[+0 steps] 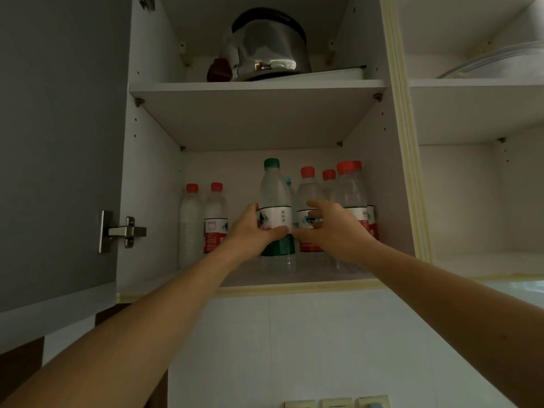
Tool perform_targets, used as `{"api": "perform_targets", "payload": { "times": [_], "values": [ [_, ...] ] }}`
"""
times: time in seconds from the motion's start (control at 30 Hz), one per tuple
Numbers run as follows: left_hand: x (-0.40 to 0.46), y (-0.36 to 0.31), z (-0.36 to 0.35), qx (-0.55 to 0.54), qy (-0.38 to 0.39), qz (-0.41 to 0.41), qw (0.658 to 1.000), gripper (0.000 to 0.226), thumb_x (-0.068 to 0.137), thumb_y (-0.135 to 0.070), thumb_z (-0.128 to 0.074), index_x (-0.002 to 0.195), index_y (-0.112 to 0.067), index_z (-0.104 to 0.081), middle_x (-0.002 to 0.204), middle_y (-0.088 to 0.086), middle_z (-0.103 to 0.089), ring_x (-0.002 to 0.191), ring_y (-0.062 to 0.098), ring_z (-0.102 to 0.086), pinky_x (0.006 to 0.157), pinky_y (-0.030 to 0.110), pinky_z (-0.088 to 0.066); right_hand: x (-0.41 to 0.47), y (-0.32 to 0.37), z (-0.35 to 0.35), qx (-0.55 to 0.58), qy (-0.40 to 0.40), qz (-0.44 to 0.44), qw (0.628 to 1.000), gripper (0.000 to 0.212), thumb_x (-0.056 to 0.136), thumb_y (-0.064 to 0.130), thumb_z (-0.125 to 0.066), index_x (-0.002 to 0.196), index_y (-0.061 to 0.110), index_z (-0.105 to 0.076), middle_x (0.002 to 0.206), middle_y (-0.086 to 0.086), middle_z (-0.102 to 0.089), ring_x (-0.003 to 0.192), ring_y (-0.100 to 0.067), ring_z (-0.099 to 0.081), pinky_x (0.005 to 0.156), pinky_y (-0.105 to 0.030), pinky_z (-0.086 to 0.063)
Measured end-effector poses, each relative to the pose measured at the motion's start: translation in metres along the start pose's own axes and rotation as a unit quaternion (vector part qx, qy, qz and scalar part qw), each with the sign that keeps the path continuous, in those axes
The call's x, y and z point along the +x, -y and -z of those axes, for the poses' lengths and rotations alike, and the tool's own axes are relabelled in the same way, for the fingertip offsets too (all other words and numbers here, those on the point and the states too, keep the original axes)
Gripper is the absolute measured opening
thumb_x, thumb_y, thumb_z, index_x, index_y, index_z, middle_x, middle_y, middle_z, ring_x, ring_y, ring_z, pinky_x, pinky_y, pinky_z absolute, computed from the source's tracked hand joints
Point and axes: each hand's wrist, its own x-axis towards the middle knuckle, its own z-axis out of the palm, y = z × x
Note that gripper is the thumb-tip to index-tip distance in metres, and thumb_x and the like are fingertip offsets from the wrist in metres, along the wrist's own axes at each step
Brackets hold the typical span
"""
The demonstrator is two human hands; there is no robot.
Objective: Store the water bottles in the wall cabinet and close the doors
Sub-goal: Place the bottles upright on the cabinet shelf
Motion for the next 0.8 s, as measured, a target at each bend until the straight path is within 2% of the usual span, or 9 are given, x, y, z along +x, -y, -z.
{"api": "perform_targets", "payload": {
  "times": [0.07,0.1,0.23,0.3,0.37,0.43,0.6,0.7,0.8],
  "values": [
    [-0.002,0.008,0.016,0.006,-0.001,0.004,1.0,0.052,0.085,-0.032,-0.08,0.126,-0.029,-0.047,0.111,-0.006,-0.061,0.103,0.015,-0.065,0.09,0.042,-0.059,0.004,0.0,-0.01,-0.005,0.001,0.012,1.0,0.068,0.086,0.038,-0.078,0.144,0.023,-0.047,0.135,0.003,-0.061,0.079,0.006,-0.055,0.05,-0.005,-0.044],
    [-0.003,0.012,0.024,0.009,0.0,0.004,1.0,0.05,0.086,-0.031,-0.079,0.124,-0.029,-0.047,0.112,-0.007,-0.062,0.103,0.015,-0.065,0.09,0.042,-0.059,0.006,0.0,-0.015,-0.004,0.002,0.015,1.0,0.067,0.086,0.038,-0.078,0.143,0.023,-0.047,0.136,0.003,-0.061,0.08,0.005,-0.056,0.052,-0.005,-0.045],
    [-0.004,0.029,0.05,0.008,-0.012,-0.003,1.0,0.047,0.088,-0.027,-0.077,0.122,-0.034,-0.045,0.104,-0.018,-0.058,0.093,0.001,-0.06,0.073,0.023,-0.055,0.013,0.005,-0.035,0.016,0.01,-0.009,1.0,0.084,0.086,0.04,-0.078,0.155,0.02,-0.034,0.146,-0.007,-0.054,0.118,-0.021,-0.062,0.095,-0.039,-0.058],
    [-0.004,0.037,0.057,0.011,-0.025,-0.008,1.0,0.049,0.088,-0.025,-0.077,0.123,-0.033,-0.044,0.101,-0.022,-0.056,0.089,-0.006,-0.056,0.067,0.015,-0.048,0.018,0.01,-0.041,0.008,-0.009,0.0,1.0,0.083,0.087,0.039,-0.077,0.155,0.02,-0.033,0.147,-0.008,-0.051,0.124,-0.024,-0.058,0.103,-0.04,-0.052],
    [-0.002,0.043,0.061,0.012,-0.032,-0.008,0.999,0.049,0.088,-0.024,-0.077,0.124,-0.032,-0.045,0.101,-0.021,-0.057,0.091,-0.004,-0.057,0.07,0.018,-0.048,0.026,0.015,-0.04,-0.04,-0.062,0.028,0.997,0.077,0.09,0.037,-0.075,0.153,0.019,-0.036,0.149,-0.007,-0.046,0.131,-0.025,-0.049,0.105,-0.036,-0.045],
    [0.001,0.048,0.062,0.008,-0.034,-0.006,0.999,0.049,0.088,-0.024,-0.078,0.125,-0.03,-0.046,0.105,-0.016,-0.059,0.095,0.001,-0.06,0.076,0.022,-0.05,0.038,0.019,-0.034,-0.081,-0.098,0.037,0.991,0.079,0.091,0.036,-0.072,0.156,0.019,-0.03,0.156,-0.008,-0.033,0.142,-0.03,-0.035,0.113,-0.043,-0.037],
    [0.002,0.052,0.058,0.0,-0.042,-0.012,0.999,0.055,0.087,-0.023,-0.078,0.134,-0.022,-0.048,0.122,-0.003,-0.062,0.106,0.012,-0.063,0.087,0.03,-0.053,0.053,0.018,-0.041,-0.052,-0.059,-0.062,0.995,0.116,0.086,0.039,-0.078,0.16,0.028,0.012,0.167,-0.012,0.018,0.153,-0.045,0.006,0.12,-0.066,-0.016],
    [0.002,0.053,0.059,0.006,-0.04,-0.011,0.999,0.058,0.087,-0.025,-0.078,0.137,-0.021,-0.048,0.127,0.0,-0.062,0.113,0.018,-0.062,0.097,0.039,-0.054,0.054,0.009,-0.055,-0.028,-0.102,-0.085,0.991,0.119,0.088,0.032,-0.078,0.158,0.03,0.019,0.165,-0.018,0.019,0.152,-0.049,0.005,0.121,-0.064,-0.015],
    [0.003,0.055,0.06,0.011,-0.037,-0.013,0.999,0.059,0.087,-0.026,-0.078,0.137,-0.023,-0.047,0.128,-0.001,-0.061,0.113,0.017,-0.061,0.095,0.035,-0.052,0.055,0.002,-0.062,-0.007,-0.137,-0.124,0.983,0.12,0.087,0.028,-0.078,0.158,0.028,0.019,0.166,-0.021,0.009,0.152,-0.049,-0.003,0.12,-0.06,-0.017]
  ]
}}
